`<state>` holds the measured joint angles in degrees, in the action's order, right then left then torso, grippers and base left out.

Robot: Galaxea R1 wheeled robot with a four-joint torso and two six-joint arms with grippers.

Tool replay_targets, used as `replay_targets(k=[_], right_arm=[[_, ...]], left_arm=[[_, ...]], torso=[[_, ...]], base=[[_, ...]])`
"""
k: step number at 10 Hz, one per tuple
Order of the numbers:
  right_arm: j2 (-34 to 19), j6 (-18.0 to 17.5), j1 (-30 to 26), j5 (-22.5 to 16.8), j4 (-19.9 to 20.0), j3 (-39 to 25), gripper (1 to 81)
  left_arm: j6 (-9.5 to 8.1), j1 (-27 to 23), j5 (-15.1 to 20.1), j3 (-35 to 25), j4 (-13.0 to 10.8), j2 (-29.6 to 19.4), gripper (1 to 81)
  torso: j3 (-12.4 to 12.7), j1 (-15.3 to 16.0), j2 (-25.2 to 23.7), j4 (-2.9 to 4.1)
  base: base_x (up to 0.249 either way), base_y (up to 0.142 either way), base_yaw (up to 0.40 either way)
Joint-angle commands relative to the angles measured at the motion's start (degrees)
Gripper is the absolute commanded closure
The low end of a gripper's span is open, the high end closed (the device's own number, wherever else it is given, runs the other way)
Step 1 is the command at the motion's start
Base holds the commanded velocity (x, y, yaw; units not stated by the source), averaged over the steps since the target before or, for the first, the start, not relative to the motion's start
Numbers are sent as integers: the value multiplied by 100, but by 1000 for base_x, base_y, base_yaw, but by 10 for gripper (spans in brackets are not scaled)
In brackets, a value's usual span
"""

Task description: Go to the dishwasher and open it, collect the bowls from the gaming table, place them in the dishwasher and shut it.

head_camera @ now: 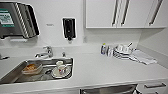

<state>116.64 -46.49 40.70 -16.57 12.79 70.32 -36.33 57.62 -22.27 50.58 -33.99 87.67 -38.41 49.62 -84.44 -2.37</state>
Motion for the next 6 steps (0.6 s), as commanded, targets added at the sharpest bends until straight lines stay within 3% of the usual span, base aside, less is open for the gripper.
replay_targets(k=[1, 4, 6], right_arm=[[-173, -431, -901, -58, 92, 78, 10], [106, -457, -787, 830, 110, 479, 10], [484, -527, -883, 813, 460, 955, 10]], left_arm=[[-32, -396, 4, 5, -117, -214, 10], [-32, -396, 4, 92, -117, -153, 10], [-32, -396, 12, 163, -117, -83, 10]], torso=[[0, 0, 0, 0], [-2, 0, 0, 0], [-2, 0, 0, 0]], base=[[0, 0, 0], [0, 0, 0], [0, 0, 0]])
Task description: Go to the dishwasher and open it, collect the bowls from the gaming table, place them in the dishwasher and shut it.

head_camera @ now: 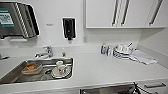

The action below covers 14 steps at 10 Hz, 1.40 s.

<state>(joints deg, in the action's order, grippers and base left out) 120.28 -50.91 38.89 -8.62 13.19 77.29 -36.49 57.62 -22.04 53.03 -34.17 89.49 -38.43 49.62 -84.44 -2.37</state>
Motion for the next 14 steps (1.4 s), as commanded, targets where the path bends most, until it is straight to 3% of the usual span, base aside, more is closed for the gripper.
replay_targets(k=[1, 3, 5, 9, 14], right_arm=[[209, -139, -737, -8, 597, 382, 10], [201, -253, -781, -96, 1186, 655, 10], [121, -402, -1018, -597, 1485, 848, 10], [139, -1114, -1264, -1168, 1441, 1094, 10], [860, -1352, -1027, -1529, 1397, 1885, 10]], left_arm=[[-16, -396, -11, -82, -99, -255, 10], [-16, -396, -11, -56, -99, -229, 10], [-16, -396, -11, -29, -99, -176, 10], [-16, -396, 16, 15, -99, -89, 10], [-16, -396, 16, 67, -99, -36, 10]], torso=[[0, 0, 0, 0], [-2, 2, 0, 0], [-2, 2, 0, 0], [-2, 2, 0, 0], [-4, 2, 0, 0]], base=[[0, 0, 0], [0, 0, 0], [0, 0, 0], [0, 0, 0], [0, 0, 0]])
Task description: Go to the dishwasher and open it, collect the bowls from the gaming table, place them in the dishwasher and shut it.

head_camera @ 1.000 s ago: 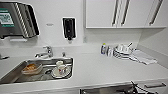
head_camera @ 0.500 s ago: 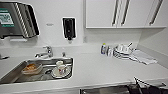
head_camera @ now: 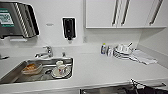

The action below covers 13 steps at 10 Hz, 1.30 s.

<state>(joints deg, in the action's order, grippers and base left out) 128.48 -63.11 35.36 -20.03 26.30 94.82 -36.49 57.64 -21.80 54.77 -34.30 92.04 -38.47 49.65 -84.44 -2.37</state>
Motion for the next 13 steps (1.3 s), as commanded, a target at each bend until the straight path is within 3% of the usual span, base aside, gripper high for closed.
replay_targets(k=[1, 4, 6, 9, 11, 13], right_arm=[[197, -209, -631, -517, 86, 357, 10], [383, -438, -604, -966, 16, 730, 10], [401, -709, -578, -1186, -333, 835, 10], [216, -1713, -613, -1829, -1557, 528, 10], [-74, -2645, -613, -2110, -2629, -26, 10], [-127, -3145, -508, -2251, -3235, -316, 10]], left_arm=[[-16, -398, -9, -98, -85, -299, 10], [-16, -389, -9, -72, -85, -282, 10], [-16, -398, -9, -45, -85, -229, 10], [-16, -398, -9, -1, -85, -203, 10], [-16, -398, -9, -1, -85, -185, 10], [-16, -398, 8, 16, -85, -133, 10]], torso=[[0, 0, 0, 0], [0, 0, 0, 0], [0, 0, 0, 0], [0, 0, 0, 0], [0, 0, 0, 0], [0, 2, 0, 0]], base=[[0, 0, 0], [0, 0, 0], [0, 0, 0], [0, 0, 0], [0, 0, 0], [0, 0, 0]])
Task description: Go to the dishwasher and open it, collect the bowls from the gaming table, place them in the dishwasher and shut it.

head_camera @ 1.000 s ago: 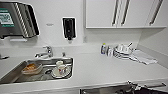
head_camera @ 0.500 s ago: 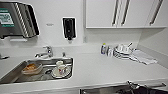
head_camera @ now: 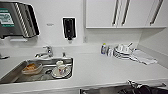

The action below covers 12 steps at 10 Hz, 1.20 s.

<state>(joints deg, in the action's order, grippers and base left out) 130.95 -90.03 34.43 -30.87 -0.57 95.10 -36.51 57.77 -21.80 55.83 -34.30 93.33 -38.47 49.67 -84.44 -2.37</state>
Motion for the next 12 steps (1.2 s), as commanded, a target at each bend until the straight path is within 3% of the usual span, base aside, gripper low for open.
replay_targets(k=[1, 4, 6, 12], right_arm=[[-374, -454, -335, -1176, -602, -335, 10], [-286, -498, 7, -1106, -690, -247, 10], [-268, -823, 262, -870, -699, -107, 10], [-523, -832, 324, -798, -690, -247, 10]], left_arm=[[-14, -411, 35, -90, -85, -262, 10], [-14, -411, 26, -90, -85, -288, 10], [-14, -411, 26, -90, -85, -314, 10], [-75, -411, 35, -81, -85, -323, 10]], torso=[[0, 0, 0, 0], [0, 0, 0, 0], [0, 0, 0, 0], [2, 0, 0, 0]], base=[[0, 0, 0], [0, 0, 0], [0, 0, 0], [0, 0, 0]])
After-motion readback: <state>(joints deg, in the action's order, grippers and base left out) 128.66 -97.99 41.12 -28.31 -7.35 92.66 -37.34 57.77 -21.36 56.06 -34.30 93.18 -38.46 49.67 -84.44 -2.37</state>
